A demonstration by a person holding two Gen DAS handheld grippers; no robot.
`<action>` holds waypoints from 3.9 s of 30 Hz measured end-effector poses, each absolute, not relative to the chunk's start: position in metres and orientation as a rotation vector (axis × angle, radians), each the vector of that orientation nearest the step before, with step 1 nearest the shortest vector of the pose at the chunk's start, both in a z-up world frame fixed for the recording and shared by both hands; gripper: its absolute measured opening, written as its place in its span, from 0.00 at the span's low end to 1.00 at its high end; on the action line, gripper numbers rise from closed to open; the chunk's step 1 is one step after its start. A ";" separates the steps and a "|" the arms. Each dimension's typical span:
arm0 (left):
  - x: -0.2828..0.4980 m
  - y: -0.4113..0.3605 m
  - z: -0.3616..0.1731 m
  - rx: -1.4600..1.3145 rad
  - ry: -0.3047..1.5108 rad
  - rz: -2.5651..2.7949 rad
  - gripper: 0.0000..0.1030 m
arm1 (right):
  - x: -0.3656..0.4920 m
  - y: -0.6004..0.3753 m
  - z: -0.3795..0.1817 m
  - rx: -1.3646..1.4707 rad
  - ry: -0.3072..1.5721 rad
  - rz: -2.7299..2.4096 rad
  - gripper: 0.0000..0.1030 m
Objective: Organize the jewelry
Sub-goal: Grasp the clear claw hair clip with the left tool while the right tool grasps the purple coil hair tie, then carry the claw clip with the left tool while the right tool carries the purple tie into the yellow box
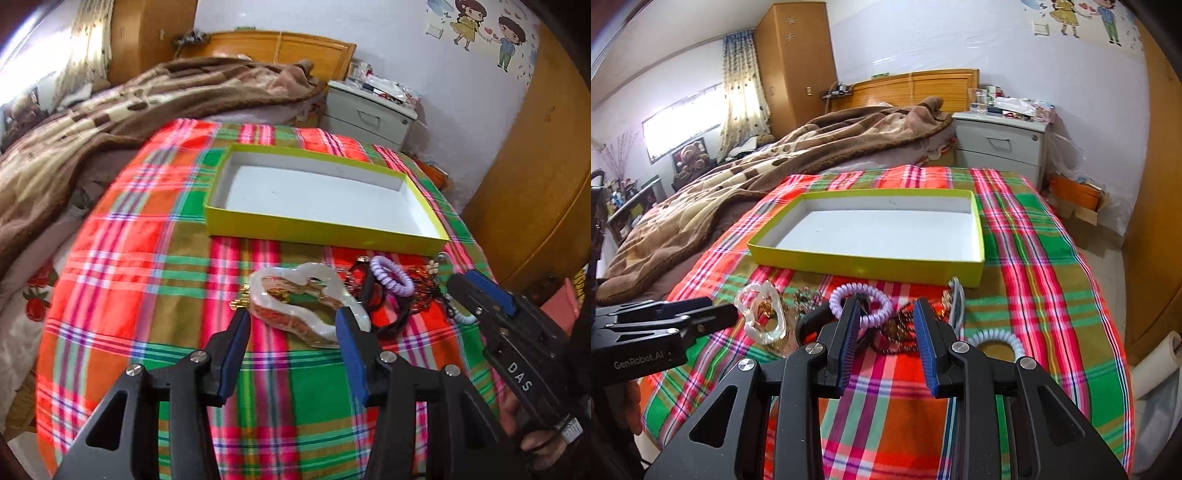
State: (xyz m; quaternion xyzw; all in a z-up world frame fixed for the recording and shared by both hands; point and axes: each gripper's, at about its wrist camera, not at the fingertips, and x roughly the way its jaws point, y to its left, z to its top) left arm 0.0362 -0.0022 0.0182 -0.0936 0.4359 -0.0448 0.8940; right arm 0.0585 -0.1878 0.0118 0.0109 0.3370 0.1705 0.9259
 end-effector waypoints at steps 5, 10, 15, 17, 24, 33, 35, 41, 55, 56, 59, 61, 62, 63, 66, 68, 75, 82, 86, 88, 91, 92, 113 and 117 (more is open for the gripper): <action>0.049 -0.004 0.010 -0.207 0.962 -0.057 0.49 | 0.068 -0.186 0.010 0.031 0.702 0.373 0.30; 0.061 0.003 0.000 -0.253 1.021 -0.019 0.49 | 0.072 -0.186 0.011 0.035 0.699 0.383 0.30; 0.065 0.002 -0.008 -0.210 1.074 0.004 0.49 | 0.080 -0.186 0.010 0.026 0.710 0.379 0.30; 0.064 0.006 -0.011 -0.191 1.080 0.026 0.49 | 0.082 -0.185 0.008 0.011 0.721 0.381 0.30; 0.059 0.022 -0.009 -0.157 1.056 0.049 0.45 | 0.079 -0.171 0.003 -0.059 0.753 0.493 0.30; 0.061 0.037 -0.009 -0.244 1.022 -0.013 0.31 | 0.084 -0.143 -0.008 -0.194 0.810 0.550 0.30; 0.064 0.039 -0.010 -0.263 1.024 -0.033 0.28 | 0.084 -0.139 -0.010 -0.223 0.817 0.546 0.30; 0.069 0.038 -0.013 -0.279 1.026 -0.052 0.20 | 0.088 -0.135 -0.014 -0.265 0.834 0.520 0.30; 0.080 0.033 -0.014 -0.239 1.033 -0.071 0.20 | 0.087 -0.134 -0.012 -0.292 0.799 0.477 0.10; 0.080 0.034 -0.014 -0.246 1.034 -0.077 0.20 | 0.087 -0.134 -0.011 -0.285 0.795 0.477 0.09; 0.079 0.034 -0.013 -0.259 1.024 -0.081 0.19 | 0.087 -0.137 -0.005 -0.258 0.776 0.476 0.09; 0.078 0.033 -0.012 -0.252 1.015 -0.083 0.18 | 0.087 -0.140 -0.001 -0.237 0.768 0.478 0.09; 0.078 0.033 -0.011 -0.252 1.013 -0.087 0.18 | 0.088 -0.141 0.001 -0.232 0.762 0.478 0.09; 0.077 0.032 -0.010 -0.252 1.010 -0.090 0.17 | 0.088 -0.142 0.003 -0.225 0.757 0.477 0.09; 0.075 0.031 -0.004 -0.244 0.993 -0.093 0.14 | 0.089 -0.145 0.010 -0.201 0.742 0.475 0.09; 0.073 0.031 0.004 -0.239 0.976 -0.105 0.13 | 0.090 -0.148 0.014 -0.190 0.731 0.470 0.09; 0.078 0.028 -0.001 -0.200 1.001 -0.097 0.12 | 0.094 -0.151 0.022 -0.149 0.713 0.467 0.09; 0.076 0.029 0.014 -0.210 0.968 -0.113 0.12 | 0.095 -0.153 0.033 -0.136 0.680 0.469 0.09; 0.074 0.030 0.031 -0.194 0.922 -0.114 0.12 | 0.096 -0.157 0.043 -0.125 0.655 0.464 0.09; 0.075 0.029 0.038 -0.190 0.907 -0.121 0.12 | 0.098 -0.158 0.045 -0.123 0.650 0.461 0.09; 0.078 0.025 0.050 -0.174 0.878 -0.136 0.12 | 0.102 -0.160 0.049 -0.115 0.644 0.451 0.09; 0.080 0.024 0.053 -0.169 0.871 -0.140 0.12 | 0.104 -0.161 0.051 -0.114 0.641 0.450 0.09; 0.191 0.044 0.062 -0.215 0.868 -0.109 0.12 | 0.203 -0.158 0.038 -0.198 0.723 0.403 0.09; 0.216 0.046 0.044 -0.227 0.910 -0.111 0.12 | 0.222 -0.155 0.020 -0.221 0.768 0.395 0.09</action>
